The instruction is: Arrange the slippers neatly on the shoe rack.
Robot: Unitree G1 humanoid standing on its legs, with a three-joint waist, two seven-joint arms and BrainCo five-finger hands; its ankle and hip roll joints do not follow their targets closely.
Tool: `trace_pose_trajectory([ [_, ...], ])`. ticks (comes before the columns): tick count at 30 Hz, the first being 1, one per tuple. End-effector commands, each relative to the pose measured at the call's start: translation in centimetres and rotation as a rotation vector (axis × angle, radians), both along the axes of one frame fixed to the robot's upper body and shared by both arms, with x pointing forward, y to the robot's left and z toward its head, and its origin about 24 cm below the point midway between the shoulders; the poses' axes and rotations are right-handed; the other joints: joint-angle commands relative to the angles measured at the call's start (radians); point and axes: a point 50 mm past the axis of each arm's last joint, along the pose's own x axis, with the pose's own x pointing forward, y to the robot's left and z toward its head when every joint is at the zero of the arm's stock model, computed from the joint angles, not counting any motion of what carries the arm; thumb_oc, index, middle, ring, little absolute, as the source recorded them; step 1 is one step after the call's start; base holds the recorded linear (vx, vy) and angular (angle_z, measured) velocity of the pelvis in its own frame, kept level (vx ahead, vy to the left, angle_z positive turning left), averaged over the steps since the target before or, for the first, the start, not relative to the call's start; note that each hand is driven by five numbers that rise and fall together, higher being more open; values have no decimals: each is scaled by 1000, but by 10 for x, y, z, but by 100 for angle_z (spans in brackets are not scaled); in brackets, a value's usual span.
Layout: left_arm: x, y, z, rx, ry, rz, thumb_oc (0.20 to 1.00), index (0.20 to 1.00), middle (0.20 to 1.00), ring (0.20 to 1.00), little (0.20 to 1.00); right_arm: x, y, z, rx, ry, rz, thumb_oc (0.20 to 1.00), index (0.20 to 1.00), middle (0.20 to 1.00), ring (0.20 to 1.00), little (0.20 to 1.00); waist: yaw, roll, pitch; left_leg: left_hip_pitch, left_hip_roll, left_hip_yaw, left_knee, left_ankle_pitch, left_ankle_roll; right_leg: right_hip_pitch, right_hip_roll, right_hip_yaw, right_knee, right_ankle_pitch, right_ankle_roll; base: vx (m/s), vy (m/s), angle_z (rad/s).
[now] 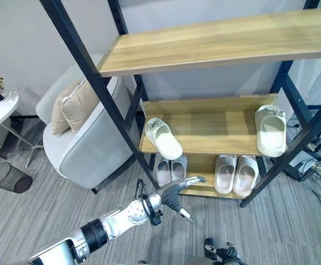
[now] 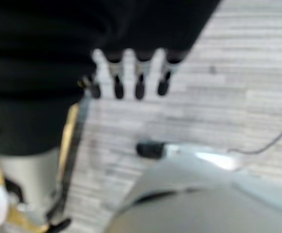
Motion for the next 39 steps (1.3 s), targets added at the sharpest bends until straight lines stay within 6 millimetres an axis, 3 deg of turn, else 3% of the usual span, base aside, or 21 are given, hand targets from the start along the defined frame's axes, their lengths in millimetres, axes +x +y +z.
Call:
trace_pose_trajectory([
  [1,13,-7,28,-79,-121,-6,1000,1000,1000,1000,1000,19,30,-1,37,-55,47,1000,1000,1000,1000,1000,-17,-44,26,-32,11,-42,5,-14,-60,58,-37,-29,15,-82,53,0,-39,-17],
  [10,37,-25,58,-88,-252,37,1000,1000,1000,1000,1000,4,26,-4,23,-23,69,1000,1000,1000,1000,1000,-65,-35,20,-29,30,-22,5,-9,-66,42,-18,-1,14,-89,51,26,-56,-9],
  [20,62,4,65,-187,-181,233,1000,1000,1000,1000,1000,-10,23,-8,34,28,18,1000,1000,1000,1000,1000,-66,-25,11,-19,46,-9,5,1,-73,44,-5,8,10,-94,45,27,-35,-7],
  [34,95,9,110,-176,-362,328,1000,1000,1000,1000,1000,-16,18,-9,30,54,4,1000,1000,1000,1000,1000,-59,-1,-7,-23,48,-21,5,4,-81,48,-1,-10,9,-101,46,31,-17,1],
  [39,115,9,121,-114,-400,395,1000,1000,1000,1000,1000,-5,15,-6,14,35,33,1000,1000,1000,1000,1000,-68,16,0,-61,43,-21,5,12,-83,-2,-4,1,12,-90,51,-20,8,-1],
])
